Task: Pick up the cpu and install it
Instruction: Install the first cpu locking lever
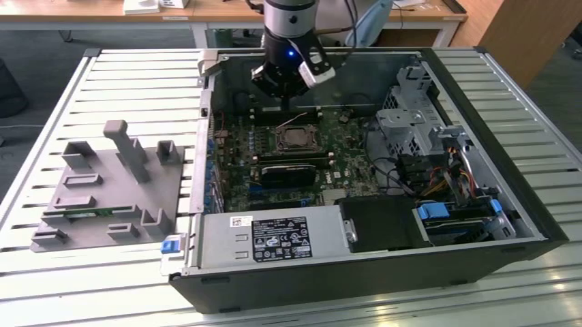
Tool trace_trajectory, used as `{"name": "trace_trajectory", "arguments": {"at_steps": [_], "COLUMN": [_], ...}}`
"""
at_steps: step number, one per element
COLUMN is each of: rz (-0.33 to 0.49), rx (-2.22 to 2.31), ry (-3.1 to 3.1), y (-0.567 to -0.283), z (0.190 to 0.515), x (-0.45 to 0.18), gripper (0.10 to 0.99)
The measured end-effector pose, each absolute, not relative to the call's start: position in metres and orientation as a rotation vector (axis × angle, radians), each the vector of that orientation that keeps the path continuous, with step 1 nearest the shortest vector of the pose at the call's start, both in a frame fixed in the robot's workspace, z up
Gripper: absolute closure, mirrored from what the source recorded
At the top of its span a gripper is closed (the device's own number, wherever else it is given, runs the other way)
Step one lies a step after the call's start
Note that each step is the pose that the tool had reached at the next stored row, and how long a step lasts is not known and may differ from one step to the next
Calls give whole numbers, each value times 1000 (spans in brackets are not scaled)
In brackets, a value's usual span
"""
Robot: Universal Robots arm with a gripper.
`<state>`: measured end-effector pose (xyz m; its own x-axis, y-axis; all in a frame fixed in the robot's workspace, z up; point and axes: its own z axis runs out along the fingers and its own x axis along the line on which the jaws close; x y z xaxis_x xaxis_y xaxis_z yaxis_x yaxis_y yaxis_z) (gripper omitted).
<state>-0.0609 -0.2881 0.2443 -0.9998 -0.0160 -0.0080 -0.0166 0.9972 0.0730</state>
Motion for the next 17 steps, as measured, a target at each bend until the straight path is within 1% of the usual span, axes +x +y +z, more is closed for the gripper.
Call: {"name": "trace_trajectory", "arguments": {"at_steps": [17], "rz": [115], "rx": [-26], "ry": [3132], "y": [-288], "z": [231], "x": [-55], "gripper": [980]}}
